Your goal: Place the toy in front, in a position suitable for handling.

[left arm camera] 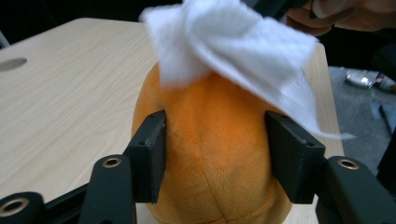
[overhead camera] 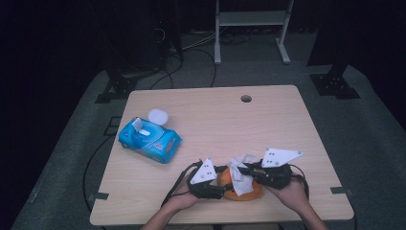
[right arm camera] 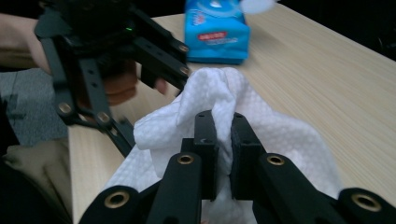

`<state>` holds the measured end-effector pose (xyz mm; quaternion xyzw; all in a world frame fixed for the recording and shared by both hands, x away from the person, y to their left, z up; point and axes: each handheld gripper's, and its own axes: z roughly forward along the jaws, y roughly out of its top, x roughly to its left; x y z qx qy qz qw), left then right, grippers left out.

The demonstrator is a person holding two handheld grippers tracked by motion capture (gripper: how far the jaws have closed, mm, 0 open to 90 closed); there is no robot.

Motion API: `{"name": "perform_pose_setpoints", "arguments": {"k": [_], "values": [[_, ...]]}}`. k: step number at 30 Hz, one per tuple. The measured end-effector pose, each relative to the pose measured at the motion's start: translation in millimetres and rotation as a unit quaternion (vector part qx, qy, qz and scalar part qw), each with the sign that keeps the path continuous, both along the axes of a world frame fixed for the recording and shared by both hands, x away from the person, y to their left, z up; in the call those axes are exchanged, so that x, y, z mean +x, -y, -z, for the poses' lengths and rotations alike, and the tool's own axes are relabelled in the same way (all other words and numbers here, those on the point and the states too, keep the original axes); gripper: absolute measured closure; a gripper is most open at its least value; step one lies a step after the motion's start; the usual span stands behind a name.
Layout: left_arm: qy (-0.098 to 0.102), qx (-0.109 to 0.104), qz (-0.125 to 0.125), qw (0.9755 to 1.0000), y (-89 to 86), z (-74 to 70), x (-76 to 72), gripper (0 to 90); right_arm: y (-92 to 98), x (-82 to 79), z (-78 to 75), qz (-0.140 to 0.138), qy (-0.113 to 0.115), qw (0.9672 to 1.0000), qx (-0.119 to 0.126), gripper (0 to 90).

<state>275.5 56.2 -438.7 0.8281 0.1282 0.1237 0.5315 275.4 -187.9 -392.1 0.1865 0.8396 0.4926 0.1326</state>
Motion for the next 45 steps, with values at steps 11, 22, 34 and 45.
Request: {"name": "perform_pose_setpoints", "arguments": {"k": [11,22,34,45], "values": [[-0.007,-0.002,0.0,1.0,-6.1,2.2,3.7,38.7,32.2,20.9,13.0,0.036,-0.047,0.9982,0.009,83.1],[-0.029,-0.019,-0.012,0.9993,-6.4,0.3,3.6,37.0,-0.8,2.6,5.7,0.007,0.001,0.9995,-0.03,83.1],[-0.042,-0.022,-0.021,0.9987,-21.0,6.4,9.0,44.4,50.7,16.5,17.2,0.071,-0.036,0.9967,-0.018,83.2],[-0.043,-0.017,-0.03,0.9985,-26.9,9.6,11.7,44.4,36.4,12.4,21.1,0.027,-0.051,0.9983,0.01,83.1]]}}
